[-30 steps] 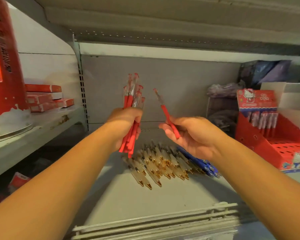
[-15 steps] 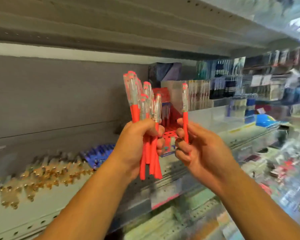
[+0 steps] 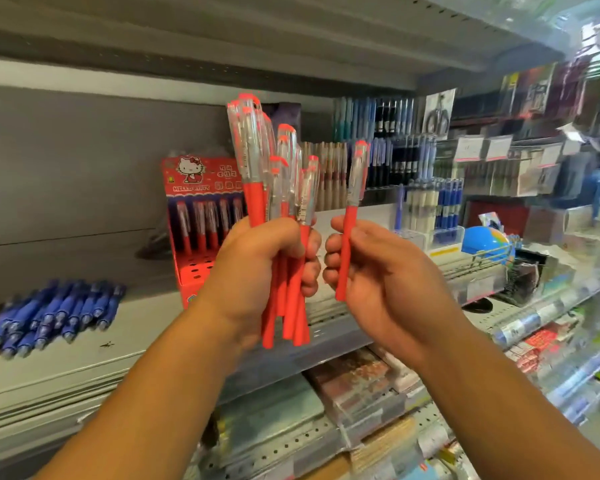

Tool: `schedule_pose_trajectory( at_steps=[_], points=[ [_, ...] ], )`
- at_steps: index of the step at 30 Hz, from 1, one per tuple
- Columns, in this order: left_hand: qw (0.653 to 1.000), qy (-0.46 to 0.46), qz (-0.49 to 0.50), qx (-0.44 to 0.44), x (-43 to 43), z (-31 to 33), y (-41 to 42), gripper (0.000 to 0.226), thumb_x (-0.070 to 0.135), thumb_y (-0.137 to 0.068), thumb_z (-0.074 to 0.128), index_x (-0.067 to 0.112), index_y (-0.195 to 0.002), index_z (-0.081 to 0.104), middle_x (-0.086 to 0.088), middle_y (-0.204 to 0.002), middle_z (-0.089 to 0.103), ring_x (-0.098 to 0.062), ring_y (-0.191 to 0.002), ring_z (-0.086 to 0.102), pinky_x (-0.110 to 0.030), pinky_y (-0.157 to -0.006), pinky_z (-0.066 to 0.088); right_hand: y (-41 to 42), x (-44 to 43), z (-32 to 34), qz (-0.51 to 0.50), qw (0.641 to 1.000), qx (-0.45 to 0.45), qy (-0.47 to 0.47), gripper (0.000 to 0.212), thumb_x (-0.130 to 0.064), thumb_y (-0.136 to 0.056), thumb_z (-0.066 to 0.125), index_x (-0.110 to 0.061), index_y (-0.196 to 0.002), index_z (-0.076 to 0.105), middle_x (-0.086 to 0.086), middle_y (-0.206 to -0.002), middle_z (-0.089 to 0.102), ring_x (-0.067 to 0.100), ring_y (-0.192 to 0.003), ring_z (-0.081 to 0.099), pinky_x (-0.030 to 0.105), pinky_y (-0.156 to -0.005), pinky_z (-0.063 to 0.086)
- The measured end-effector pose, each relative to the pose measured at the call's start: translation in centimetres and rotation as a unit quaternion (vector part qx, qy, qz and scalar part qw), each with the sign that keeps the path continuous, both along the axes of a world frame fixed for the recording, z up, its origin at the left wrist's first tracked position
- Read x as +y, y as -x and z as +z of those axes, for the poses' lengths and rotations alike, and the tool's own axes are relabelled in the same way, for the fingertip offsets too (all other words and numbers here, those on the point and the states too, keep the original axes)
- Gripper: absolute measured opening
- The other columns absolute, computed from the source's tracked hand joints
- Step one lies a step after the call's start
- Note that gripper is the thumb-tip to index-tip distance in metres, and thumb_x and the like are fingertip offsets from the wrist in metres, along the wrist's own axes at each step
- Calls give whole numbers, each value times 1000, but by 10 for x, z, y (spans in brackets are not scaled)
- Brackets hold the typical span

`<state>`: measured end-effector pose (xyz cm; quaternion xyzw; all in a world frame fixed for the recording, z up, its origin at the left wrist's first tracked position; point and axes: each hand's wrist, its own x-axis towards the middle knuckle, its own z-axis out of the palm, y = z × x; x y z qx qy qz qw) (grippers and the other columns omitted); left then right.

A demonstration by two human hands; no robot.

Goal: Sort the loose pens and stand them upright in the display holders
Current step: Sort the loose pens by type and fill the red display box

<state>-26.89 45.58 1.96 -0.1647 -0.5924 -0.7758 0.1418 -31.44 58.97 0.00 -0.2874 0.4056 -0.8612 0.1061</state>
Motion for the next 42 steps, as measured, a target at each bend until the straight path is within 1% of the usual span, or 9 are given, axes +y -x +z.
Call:
schedule_pose_trajectory(
  at_steps=[11, 18, 23, 28, 30, 32, 36, 39, 42],
  points=[
    [987, -4, 155, 39, -63, 23, 52, 15, 7, -59, 40, 11, -71, 49, -4, -62, 49, -16, -45, 41, -22, -43, 37, 108, -54, 9, 137, 988, 60, -29, 43, 14, -88, 52, -15, -119, 58, 9, -98, 74, 16, -80, 71, 27, -69, 57],
    [965, 27, 261, 20, -70, 29, 68, 23, 8, -59, 40, 9, -82, 45, -4, -63, 48, -17, -46, 40, -24, -43, 38, 143, -87, 40, 158, 982, 64, -85, 16, -4, -99, 50, -13, -110, 58, 5, -76, 68, 10, -59, 56, 21, -52, 44],
    [941, 27, 338, -3, -71, 27, 76, 18, 9, -58, 42, 9, -76, 46, -3, -64, 48, -17, -47, 40, -24, -46, 37, 149, -93, 47, 203, 972, 71, -99, 19, 6, -94, 55, -7, -108, 57, 8, -85, 70, 12, -67, 66, 30, -70, 61],
    [930, 35, 366, -8, -78, 27, 80, 13, 9, -57, 44, 9, -69, 49, -7, -64, 45, -19, -47, 40, -26, -47, 36, 159, -94, 59, 54, 962, 218, -154, 30, 0, -85, 71, -18, -105, 58, 12, -99, 73, 20, -85, 74, 31, -77, 61],
    [928, 53, 369, -5, -83, 30, 84, 11, 9, -57, 45, 8, -68, 48, -9, -65, 43, -19, -47, 40, -26, -47, 36, 166, -97, 62, -13, 947, 267, -176, 36, -6, -83, 76, -28, -105, 57, 5, -91, 73, 14, -75, 72, 27, -68, 60],
    [931, 70, 358, -11, -89, 35, 87, 12, 11, -57, 46, 7, -68, 46, -10, -66, 41, -19, -47, 41, -27, -48, 37, 171, -103, 62, -52, 937, 287, -191, 44, -7, -83, 76, -33, -110, 53, 4, -83, 71, 22, -72, 71, 38, -68, 61],
    [942, 86, 325, -10, -111, 44, 93, 12, 11, -58, 45, 7, -70, 45, -6, -63, 47, -18, -49, 42, -27, -47, 39, 179, -122, 61, -128, 886, 343, -285, 61, -6, -83, 74, -41, -123, 43, 9, -83, 66, 29, -78, 70, 48, -67, 61],
    [954, 81, 289, -20, -128, 46, 96, 11, 11, -59, 43, 7, -69, 43, -4, -60, 47, -18, -48, 40, -25, -45, 39, 181, -137, 68, -225, 775, 442, -391, 59, -15, -85, 71, -37, -131, 43, 0, -78, 62, 21, -72, 66, 30, -59, 53],
    [959, 65, 275, -25, -143, 41, 101, 10, 10, -59, 43, 7, -68, 45, -5, -62, 46, -16, -45, 41, -24, -44, 38, 181, -147, 69, -279, 727, 468, -418, 53, -14, -89, 66, -35, -132, 43, -3, -79, 57, 21, -73, 60, 26, -64, 43]
  ],
)
